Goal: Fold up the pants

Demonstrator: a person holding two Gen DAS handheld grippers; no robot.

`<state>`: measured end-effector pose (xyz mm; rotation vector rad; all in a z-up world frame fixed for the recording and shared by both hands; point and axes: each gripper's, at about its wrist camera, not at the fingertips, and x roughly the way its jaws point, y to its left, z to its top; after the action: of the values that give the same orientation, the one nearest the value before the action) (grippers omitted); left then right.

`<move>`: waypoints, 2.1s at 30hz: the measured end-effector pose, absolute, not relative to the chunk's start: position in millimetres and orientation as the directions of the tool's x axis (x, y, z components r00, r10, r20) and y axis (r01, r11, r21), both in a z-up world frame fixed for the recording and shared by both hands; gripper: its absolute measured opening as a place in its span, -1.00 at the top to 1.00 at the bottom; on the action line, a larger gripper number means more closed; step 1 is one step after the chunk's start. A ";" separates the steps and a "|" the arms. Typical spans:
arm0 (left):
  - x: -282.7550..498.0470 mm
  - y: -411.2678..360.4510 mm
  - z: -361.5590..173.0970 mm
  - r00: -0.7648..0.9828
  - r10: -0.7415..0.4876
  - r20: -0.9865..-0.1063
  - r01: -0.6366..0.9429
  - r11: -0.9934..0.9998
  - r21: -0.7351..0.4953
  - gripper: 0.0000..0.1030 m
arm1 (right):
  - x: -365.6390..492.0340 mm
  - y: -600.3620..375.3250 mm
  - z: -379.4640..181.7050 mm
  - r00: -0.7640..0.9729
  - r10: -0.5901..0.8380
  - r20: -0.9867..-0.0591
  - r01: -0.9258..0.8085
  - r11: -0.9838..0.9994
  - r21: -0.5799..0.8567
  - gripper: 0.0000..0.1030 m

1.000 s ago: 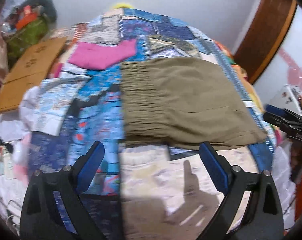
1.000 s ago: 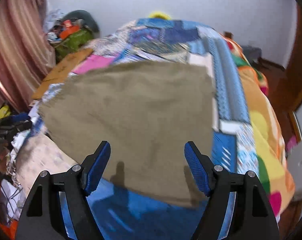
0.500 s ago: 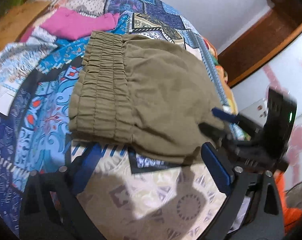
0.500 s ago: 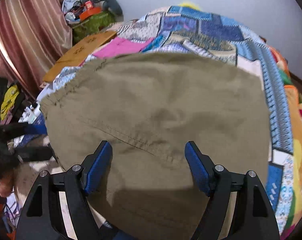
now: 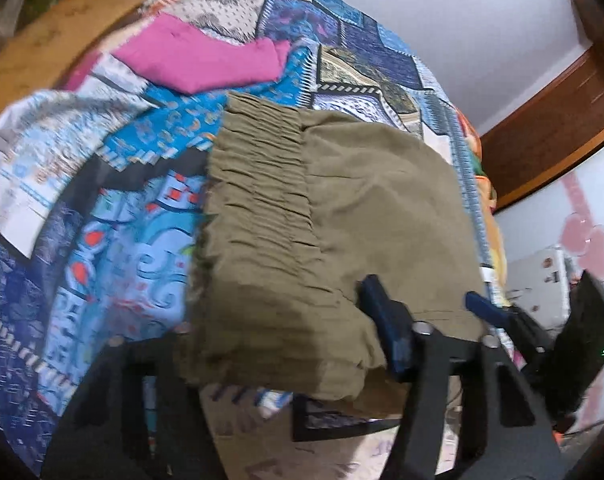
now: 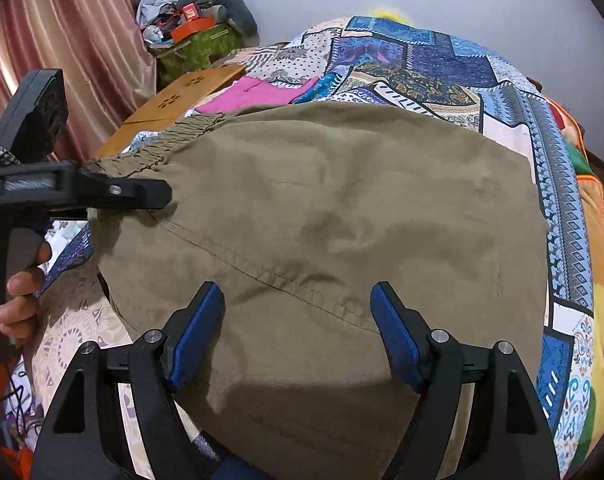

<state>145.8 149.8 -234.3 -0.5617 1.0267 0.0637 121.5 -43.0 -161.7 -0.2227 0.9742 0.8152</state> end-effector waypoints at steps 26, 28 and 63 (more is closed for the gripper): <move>108.1 129.2 -127.8 0.674 0.283 -0.682 -0.294 0.950 0.103 0.32 | 102.1 -114.2 -157.3 0.338 0.493 -0.801 -0.575 0.782 0.239 -0.44; 113.5 111.3 -115.2 0.707 0.253 -0.660 -0.250 0.963 0.102 0.33 | 102.9 -116.5 -161.0 0.330 0.511 -0.794 -0.565 0.781 0.268 -0.44; 176.1 -7.3 -114.6 0.663 -0.074 -0.745 0.125 0.992 0.012 -0.64 | 99.7 -171.2 -112.5 0.495 0.528 -0.690 -0.474 0.830 0.295 -0.44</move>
<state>176.1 -7.3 -114.6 0.0641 0.8383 -0.1125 99.7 -171.2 -112.5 0.0695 0.8597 0.6079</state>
